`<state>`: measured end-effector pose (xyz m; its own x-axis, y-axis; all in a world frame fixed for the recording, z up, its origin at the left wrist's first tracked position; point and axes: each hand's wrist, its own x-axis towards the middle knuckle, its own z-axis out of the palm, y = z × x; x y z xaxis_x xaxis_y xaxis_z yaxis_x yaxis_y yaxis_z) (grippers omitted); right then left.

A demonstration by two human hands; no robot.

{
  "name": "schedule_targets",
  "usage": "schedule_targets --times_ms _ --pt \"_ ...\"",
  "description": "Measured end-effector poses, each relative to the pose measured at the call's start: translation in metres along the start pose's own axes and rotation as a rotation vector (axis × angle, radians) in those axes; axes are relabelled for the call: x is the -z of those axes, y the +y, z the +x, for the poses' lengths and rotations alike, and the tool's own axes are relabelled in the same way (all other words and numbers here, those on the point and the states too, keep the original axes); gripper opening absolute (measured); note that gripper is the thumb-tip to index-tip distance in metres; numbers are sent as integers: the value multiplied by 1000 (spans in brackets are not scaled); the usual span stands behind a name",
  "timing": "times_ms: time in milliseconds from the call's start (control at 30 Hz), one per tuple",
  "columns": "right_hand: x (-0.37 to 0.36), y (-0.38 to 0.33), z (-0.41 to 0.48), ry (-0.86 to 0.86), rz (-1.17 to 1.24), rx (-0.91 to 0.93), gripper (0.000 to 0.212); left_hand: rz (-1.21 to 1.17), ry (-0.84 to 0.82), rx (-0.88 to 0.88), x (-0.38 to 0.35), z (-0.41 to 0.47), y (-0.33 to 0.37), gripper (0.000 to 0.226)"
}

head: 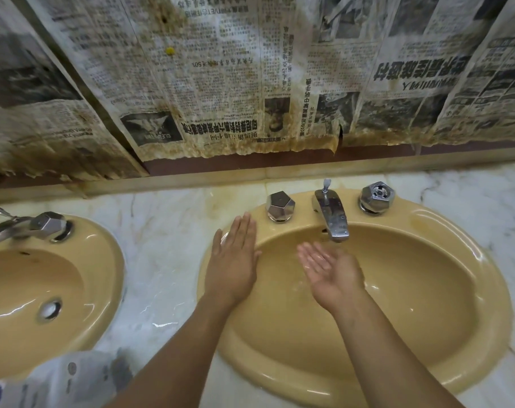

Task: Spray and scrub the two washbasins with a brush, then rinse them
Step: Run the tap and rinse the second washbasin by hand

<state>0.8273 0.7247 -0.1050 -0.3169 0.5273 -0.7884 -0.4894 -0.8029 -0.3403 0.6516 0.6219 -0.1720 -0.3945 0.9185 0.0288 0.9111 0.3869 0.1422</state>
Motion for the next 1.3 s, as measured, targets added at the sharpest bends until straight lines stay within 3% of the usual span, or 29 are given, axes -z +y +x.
schedule_targets --times_ms 100,200,367,467,600,767,867,1000,1167,1300 --pt "24 -8 11 121 154 -8 39 5 96 100 -8 -20 5 60" --pt "21 -7 14 128 208 1 39 -15 111 143 -6 -27 9 59" --pt "-39 26 -3 -157 40 -50 29 -23 84 223 4 -23 16 61" --pt "-71 44 -13 -210 -32 2 31 -47 37 252 8 -21 15 68" --pt "-50 32 -10 -124 -21 38 46 -83 33 257 10 -22 14 68" --pt "9 -10 6 64 261 43 38 -94 54 259 10 -24 13 62" --pt "20 -22 12 95 268 56 39 -116 52 258 11 -26 12 58" --pt "8 -19 12 19 224 17 29 -150 33 258 14 -25 11 60" --pt "-39 25 6 -173 120 -53 42 -147 37 230 14 -23 9 62" --pt "-55 52 1 -232 0 -90 47 -66 -75 194 14 -22 5 84"
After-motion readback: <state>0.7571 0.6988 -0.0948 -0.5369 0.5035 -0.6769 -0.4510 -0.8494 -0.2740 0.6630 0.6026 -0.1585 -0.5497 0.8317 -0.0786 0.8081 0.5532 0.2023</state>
